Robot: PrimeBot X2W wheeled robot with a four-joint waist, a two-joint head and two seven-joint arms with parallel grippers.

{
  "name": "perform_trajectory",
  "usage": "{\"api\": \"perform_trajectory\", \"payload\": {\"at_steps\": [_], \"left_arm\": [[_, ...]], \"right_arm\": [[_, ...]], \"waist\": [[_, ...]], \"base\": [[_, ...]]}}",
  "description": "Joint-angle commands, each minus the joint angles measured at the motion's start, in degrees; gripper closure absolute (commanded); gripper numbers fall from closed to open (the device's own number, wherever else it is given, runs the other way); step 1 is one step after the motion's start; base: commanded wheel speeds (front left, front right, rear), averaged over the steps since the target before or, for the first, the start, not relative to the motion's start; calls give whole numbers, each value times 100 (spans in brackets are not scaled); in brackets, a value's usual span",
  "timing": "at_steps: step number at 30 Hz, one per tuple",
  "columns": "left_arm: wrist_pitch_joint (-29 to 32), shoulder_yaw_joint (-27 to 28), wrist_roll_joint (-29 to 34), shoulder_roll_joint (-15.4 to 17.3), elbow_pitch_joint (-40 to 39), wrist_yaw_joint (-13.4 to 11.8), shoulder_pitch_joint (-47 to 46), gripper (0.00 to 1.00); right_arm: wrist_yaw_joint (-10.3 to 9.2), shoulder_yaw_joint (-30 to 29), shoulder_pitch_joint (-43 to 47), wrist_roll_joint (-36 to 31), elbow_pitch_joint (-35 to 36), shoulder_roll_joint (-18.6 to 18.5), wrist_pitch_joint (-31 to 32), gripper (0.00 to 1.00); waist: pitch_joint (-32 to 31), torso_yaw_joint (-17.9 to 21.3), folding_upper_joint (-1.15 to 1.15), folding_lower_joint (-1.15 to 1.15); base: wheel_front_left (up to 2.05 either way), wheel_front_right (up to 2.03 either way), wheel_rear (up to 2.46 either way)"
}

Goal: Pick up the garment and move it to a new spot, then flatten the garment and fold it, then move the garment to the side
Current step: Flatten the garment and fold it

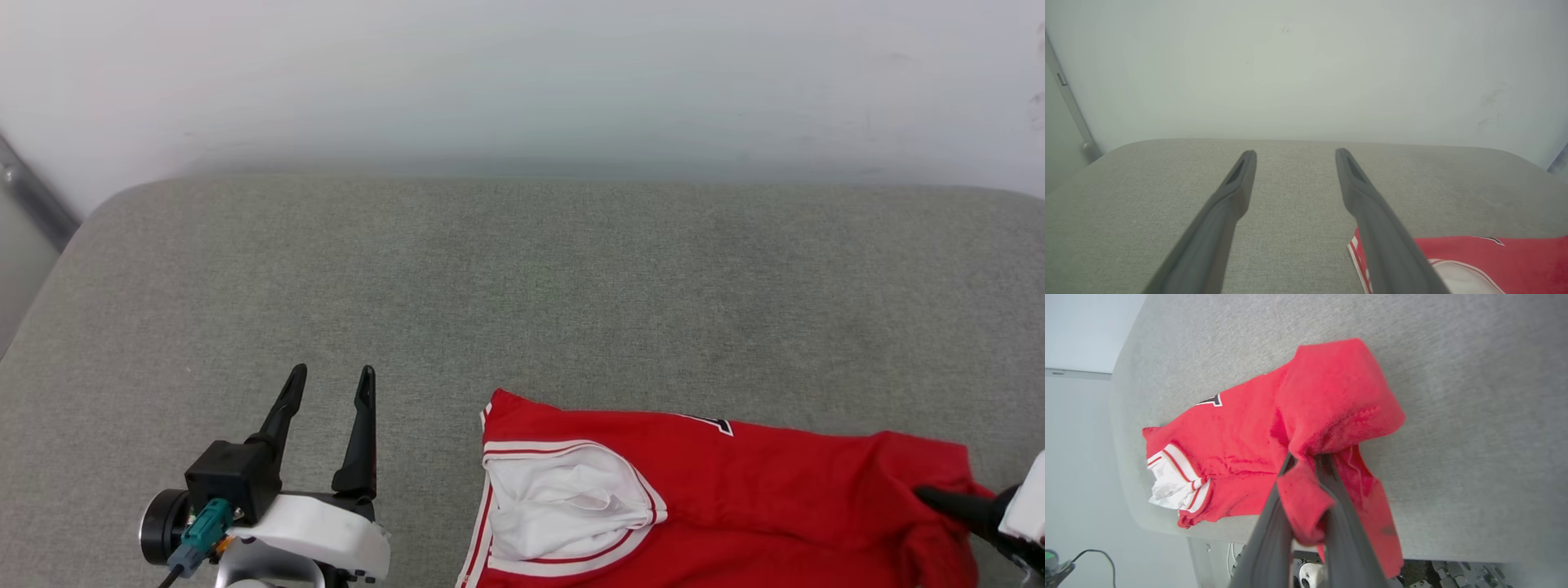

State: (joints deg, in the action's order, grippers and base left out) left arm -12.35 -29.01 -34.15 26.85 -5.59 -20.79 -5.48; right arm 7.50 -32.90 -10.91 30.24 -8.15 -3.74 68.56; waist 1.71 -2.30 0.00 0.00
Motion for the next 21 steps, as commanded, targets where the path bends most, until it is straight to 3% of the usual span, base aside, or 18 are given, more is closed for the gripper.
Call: {"api": "perform_trajectory", "payload": {"at_steps": [1,4,7,12,18,21], "left_arm": [[-29,4,-42,-9,-6,18,4,0],[12,-23,-46,-8,22,48,-52,0],[56,-74,-25,-10,58,80,-119,0],[174,-179,-34,-53,89,153,-241,0],[244,-322,15,-129,163,254,-434,0],[245,-356,7,-161,219,285,-517,0]], "right_arm": [[-4,-30,-123,270,19,37,171,100],[-3,90,-211,1279,-233,100,582,100],[-3,544,-257,2305,-689,92,512,100],[-4,1827,-268,3553,-1247,92,-224,100],[-3,3392,-465,4460,-1649,86,-1379,100],[-3,4046,-601,4600,-1808,87,-1952,100]], "waist": [[8,-8,0,0],[27,-27,0,0],[59,-89,0,0],[124,-235,0,0],[259,-431,0,0],[306,-482,0,0]], "base": [[0,0,0],[0,0,0],[0,0,0],[0,0,0],[0,0,0],[0,0,0]]}}
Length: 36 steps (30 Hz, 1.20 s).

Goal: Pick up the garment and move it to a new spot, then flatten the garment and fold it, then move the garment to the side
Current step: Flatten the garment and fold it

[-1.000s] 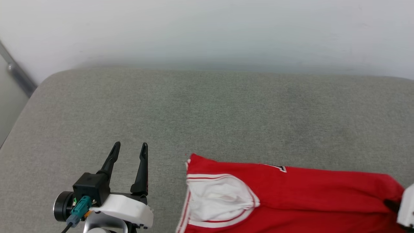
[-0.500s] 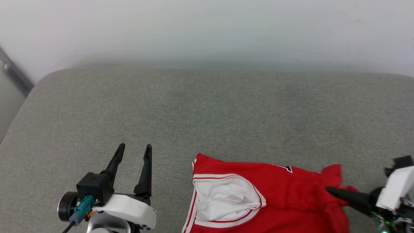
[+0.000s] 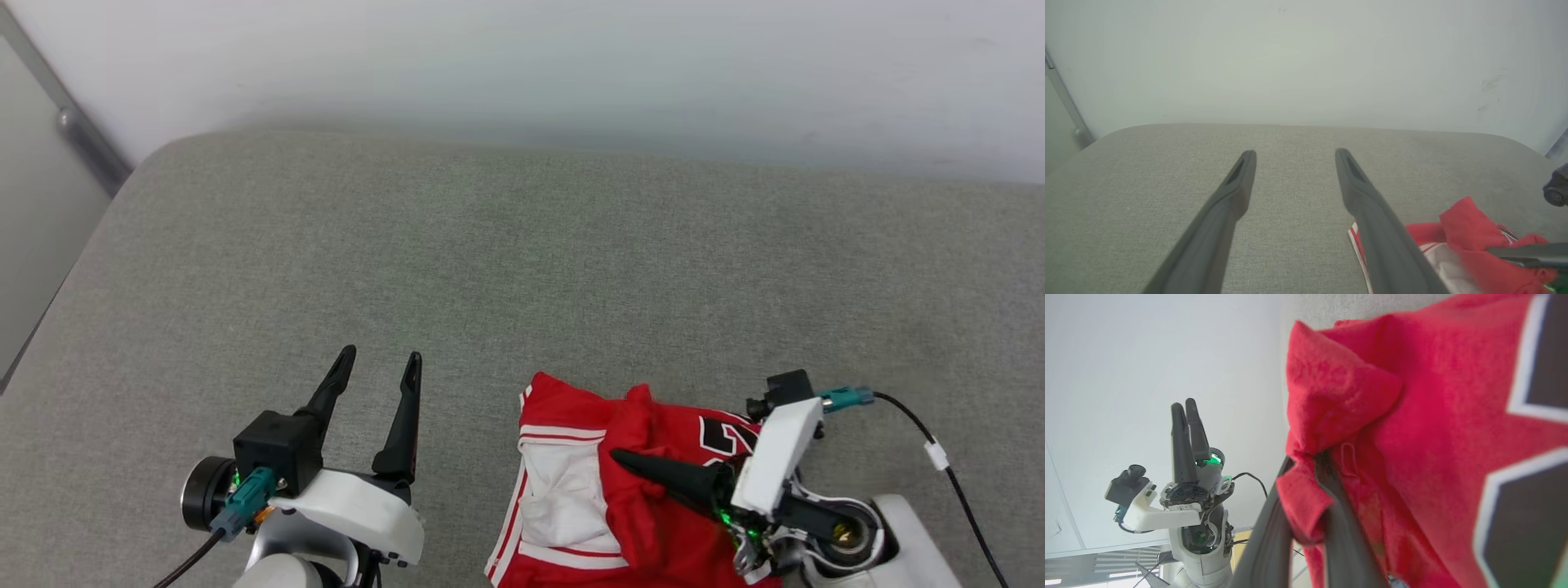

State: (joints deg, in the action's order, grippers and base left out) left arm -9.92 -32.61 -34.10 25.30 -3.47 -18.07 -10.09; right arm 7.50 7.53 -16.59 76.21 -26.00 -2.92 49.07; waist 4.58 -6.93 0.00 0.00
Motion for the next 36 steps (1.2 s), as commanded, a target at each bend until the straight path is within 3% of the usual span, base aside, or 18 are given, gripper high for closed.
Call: {"api": "perform_trajectory", "payload": {"at_steps": [1,3,10,15,17,21,26,31,36], "left_arm": [[-4,0,2,-13,25,26,-77,0],[-22,-11,-5,-30,61,37,-106,0],[-83,5,-43,-23,177,56,-64,0],[-104,20,-64,-13,194,-9,8,0],[-117,39,-76,-6,225,-12,21,0],[-183,73,-28,-20,250,-103,51,0],[-296,236,-85,-5,293,-222,182,0],[-384,404,-117,33,348,-307,334,0],[-435,526,-126,87,409,-341,513,0]], "right_arm": [[-3,196,-93,-83,-91,5,-207,69],[-3,477,-214,-272,-223,3,-544,0],[-3,1136,-473,-1034,34,-49,-963,0],[-3,1478,-423,-1959,900,-453,-1394,0],[-3,1493,-359,-2611,1216,-756,-1762,0],[-3,1122,-62,-4156,1432,-1154,-2620,0],[-4,99,493,-5389,1632,-1121,-3410,0],[-3,-817,1003,-5978,1991,-813,-4189,0],[-3,-1005,1434,-6227,2427,-589,-4833,0]], "waist": [[37,-35,0,0],[56,-57,0,0],[19,-4,0,0],[-33,110,0,0],[-57,164,0,0],[-112,281,0,0],[-163,491,0,0],[-219,653,0,0],[-336,763,0,0]], "base": [[0,0,0],[0,0,0],[0,0,0],[0,0,0],[0,0,0],[0,0,0],[0,0,0],[0,0,0],[0,0,0]]}}
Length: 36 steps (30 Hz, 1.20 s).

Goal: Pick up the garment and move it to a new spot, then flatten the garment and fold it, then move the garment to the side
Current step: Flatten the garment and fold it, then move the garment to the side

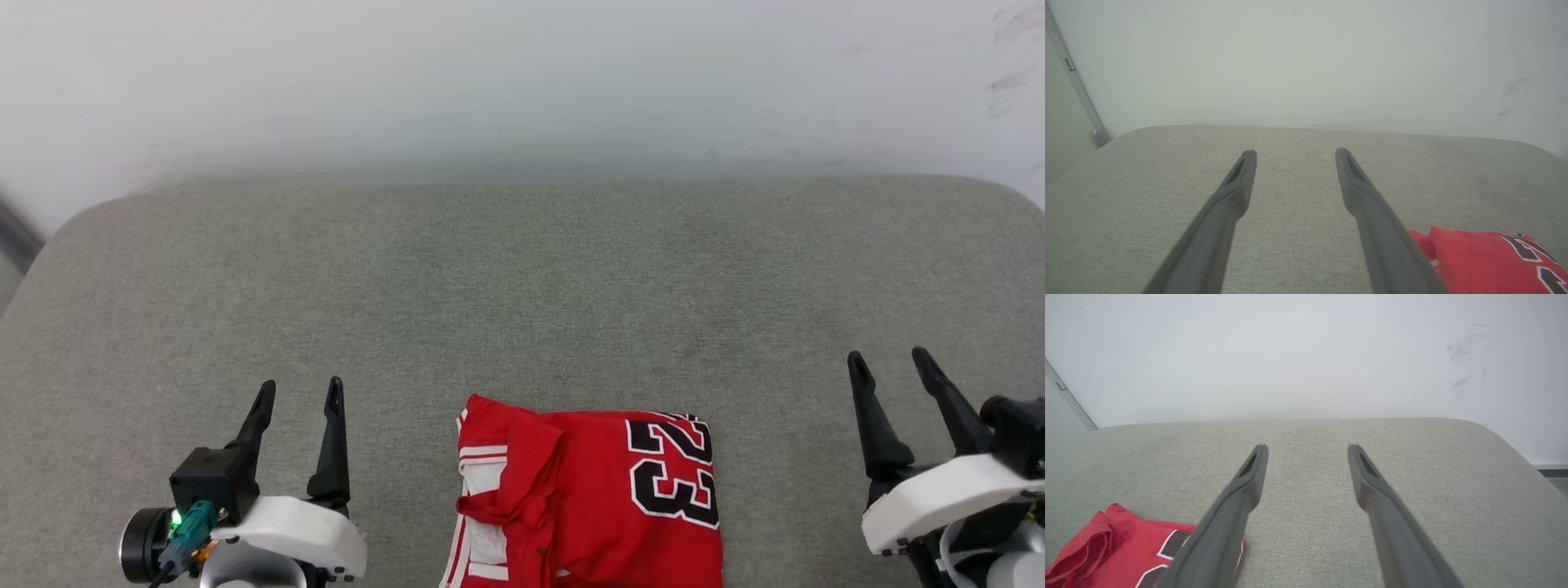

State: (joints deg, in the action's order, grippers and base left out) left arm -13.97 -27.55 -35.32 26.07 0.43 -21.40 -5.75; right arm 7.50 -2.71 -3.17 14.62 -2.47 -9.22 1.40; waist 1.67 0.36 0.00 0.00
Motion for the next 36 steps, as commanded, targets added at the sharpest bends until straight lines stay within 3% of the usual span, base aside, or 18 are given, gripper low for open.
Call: {"api": "perform_trajectory", "payload": {"at_steps": [1,11,25,31,36], "left_arm": [[-41,44,8,15,35,-38,140,0],[-105,218,63,34,14,-57,641,0],[-130,323,245,-86,30,75,546,0],[-131,509,324,-215,-67,107,464,0],[-125,686,491,-379,-164,187,350,0]], "right_arm": [[-3,49,197,-111,132,93,-119,0],[-3,250,812,-192,544,322,-235,0],[-3,127,796,-40,573,318,12,0],[-3,-583,562,964,223,206,1056,0],[-4,-860,274,2242,-271,-56,2617,0]], "waist": [[-98,57,0,0],[-273,149,0,0],[-253,148,0,0],[-169,24,0,0],[3,-180,0,0]], "base": [[0,0,0],[0,0,0],[0,0,0],[0,0,0],[0,0,0]]}}
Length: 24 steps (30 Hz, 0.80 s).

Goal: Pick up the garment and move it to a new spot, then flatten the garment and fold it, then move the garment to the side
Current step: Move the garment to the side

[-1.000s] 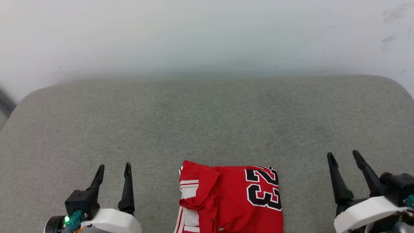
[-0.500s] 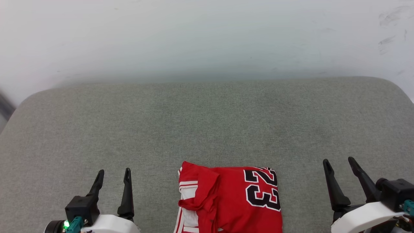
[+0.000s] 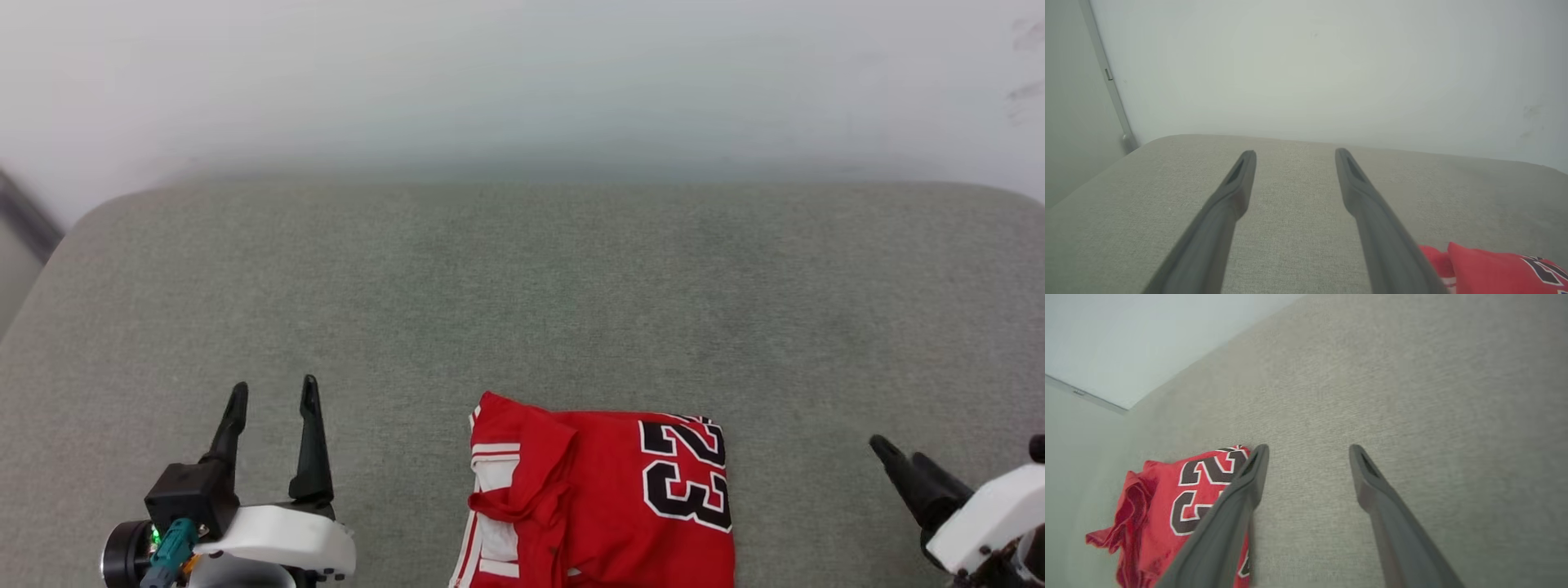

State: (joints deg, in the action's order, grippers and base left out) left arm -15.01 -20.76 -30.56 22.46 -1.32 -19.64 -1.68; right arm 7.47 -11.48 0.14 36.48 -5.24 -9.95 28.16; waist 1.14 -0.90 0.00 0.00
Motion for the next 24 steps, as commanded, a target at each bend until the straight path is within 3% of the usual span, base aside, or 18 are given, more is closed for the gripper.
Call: {"api": "perform_trajectory", "payload": {"at_steps": [1,3,9,18,19,20,21,24], "left_arm": [[-20,31,40,-61,-6,47,-74,0],[-17,59,109,-111,4,110,-127,0],[-16,73,314,-321,93,359,-411,0],[-17,209,535,-566,275,588,-577,0],[-17,221,540,-580,306,609,-578,0],[-17,234,559,-593,337,632,-576,0],[-18,247,583,-601,363,645,-575,0],[-18,266,618,-632,437,693,-521,0]], "right_arm": [[0,-41,-172,395,-47,91,174,0],[-1,-156,-240,662,-360,-9,779,0],[0,-190,-593,1477,-1081,368,2069,0],[-3,141,-824,2134,-1785,633,2324,0],[-3,196,-860,2172,-1846,644,2295,55],[-3,264,-895,2205,-1873,652,2287,93],[-3,317,-928,2232,-1868,651,2236,100],[1,520,-1036,2259,-1696,538,2118,100]], "waist": [[93,-92,0,0],[180,-194,0,0],[461,-571,0,0],[709,-780,0,0],[708,-783,0,0],[699,-783,0,0],[678,-780,0,0],[558,-746,0,0]], "base": [[0,0,0],[0,0,0],[0,0,0],[0,0,0],[0,0,0],[0,0,0],[0,0,0],[0,0,0]]}}
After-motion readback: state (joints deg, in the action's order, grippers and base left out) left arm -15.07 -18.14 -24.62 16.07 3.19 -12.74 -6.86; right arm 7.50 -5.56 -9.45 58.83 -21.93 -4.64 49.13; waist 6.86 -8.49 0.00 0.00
